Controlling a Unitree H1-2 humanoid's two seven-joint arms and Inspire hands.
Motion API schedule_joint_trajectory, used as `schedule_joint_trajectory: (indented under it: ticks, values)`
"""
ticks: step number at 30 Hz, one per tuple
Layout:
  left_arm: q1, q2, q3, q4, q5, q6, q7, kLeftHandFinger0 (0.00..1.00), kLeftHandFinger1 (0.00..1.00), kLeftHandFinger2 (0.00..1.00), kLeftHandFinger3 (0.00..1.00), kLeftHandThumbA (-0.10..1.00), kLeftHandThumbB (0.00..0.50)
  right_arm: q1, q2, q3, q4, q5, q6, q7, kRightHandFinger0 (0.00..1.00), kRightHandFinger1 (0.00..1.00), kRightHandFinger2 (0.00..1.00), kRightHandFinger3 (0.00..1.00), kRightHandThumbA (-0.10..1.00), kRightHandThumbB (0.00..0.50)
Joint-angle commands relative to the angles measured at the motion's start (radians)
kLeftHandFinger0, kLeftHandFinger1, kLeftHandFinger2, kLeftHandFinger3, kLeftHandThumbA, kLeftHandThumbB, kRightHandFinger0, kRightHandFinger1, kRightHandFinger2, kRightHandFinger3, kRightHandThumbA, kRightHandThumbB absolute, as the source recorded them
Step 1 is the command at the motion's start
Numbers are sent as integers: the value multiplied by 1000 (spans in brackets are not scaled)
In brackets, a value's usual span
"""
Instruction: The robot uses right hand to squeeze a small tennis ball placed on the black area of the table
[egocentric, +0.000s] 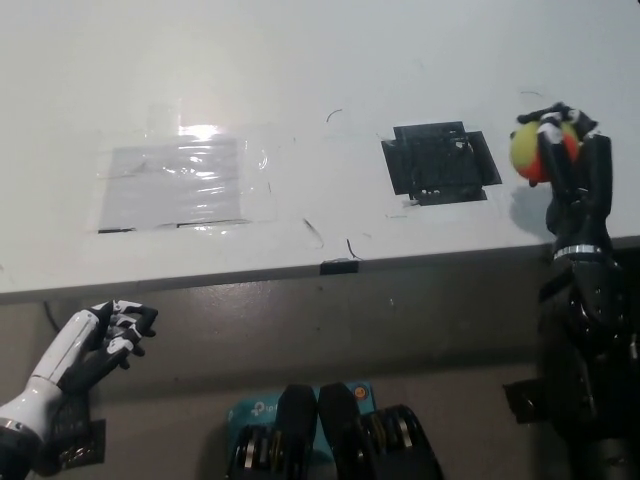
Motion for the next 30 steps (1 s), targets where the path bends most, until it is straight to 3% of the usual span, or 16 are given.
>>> schedule_joint_trajectory:
  ticks: [1,4,7,12,14,16,18,19,20,22,23,24,26,27,28,30]
  values:
    - [-12,21,7,-5,4,-34,0,390,453,527,609,798,15,-85,-85,119,70,-203,22,42,0,8,250,285,-100,133]
    - [-14,18,7,-3,-6,-27,-6,402,464,540,614,809,33,-123,-145,197,158,-294,-3,25,0,126,440,271,-100,191]
    - [-15,21,8,-5,-6,-29,-6,404,464,539,616,837,52,-158,-189,266,237,-358,-69,20,0,198,479,260,-100,211]
    - [-18,21,10,-13,-9,-20,-7,386,452,527,629,854,51,-225,-267,466,330,-538,-34,54,0,263,623,406,-100,65]
    - [-21,22,5,-18,2,-21,-4,377,444,517,619,825,16,-256,-284,551,389,-613,-68,31,0,272,661,482,-100,110]
    - [-21,23,3,-18,4,-28,-5,371,439,516,617,835,18,-267,-285,575,412,-622,-78,20,0,258,640,449,-100,104]
    - [-19,26,0,-32,12,-13,-7,381,449,526,631,862,16,-282,-281,599,436,-624,-94,8,0,263,634,435,-100,48]
    - [-19,23,3,-35,6,-2,-7,388,457,537,636,839,13,-296,-280,620,456,-645,-119,-14,0,277,647,470,-100,114]
    - [-16,21,5,-38,4,4,-6,390,460,541,638,829,5,-305,-279,632,469,-653,-132,-27,11,311,686,581,-100,117]
    - [-19,23,4,-28,4,-8,-6,388,455,536,638,803,0,-325,-279,663,491,-682,-152,-54,0,224,557,415,-100,80]
    - [-19,25,3,-29,3,-5,-10,401,467,540,640,806,0,-347,-267,687,523,-711,-152,-97,0,142,466,398,-100,5]
    - [-19,27,1,-29,5,-3,-12,412,474,544,642,815,0,-360,-261,706,539,-733,-146,-125,0,76,412,343,-100,0]
    - [-16,28,0,-25,9,-16,-8,406,468,551,649,809,0,-382,-251,736,567,-757,-131,-139,0,22,380,446,-100,0]
    - [-14,28,0,-26,11,-16,-8,406,468,550,649,807,0,-391,-247,751,576,-771,-111,-133,0,36,425,574,-100,0]
    - [-9,28,-2,-28,14,-17,-7,406,468,550,649,807,0,-394,-244,761,578,-780,-90,-124,0,47,451,600,-100,0]
    - [-9,23,0,-28,4,-9,-10,405,465,541,641,777,0,-412,-236,803,590,-825,-35,-126,83,263,647,910,-100,46]
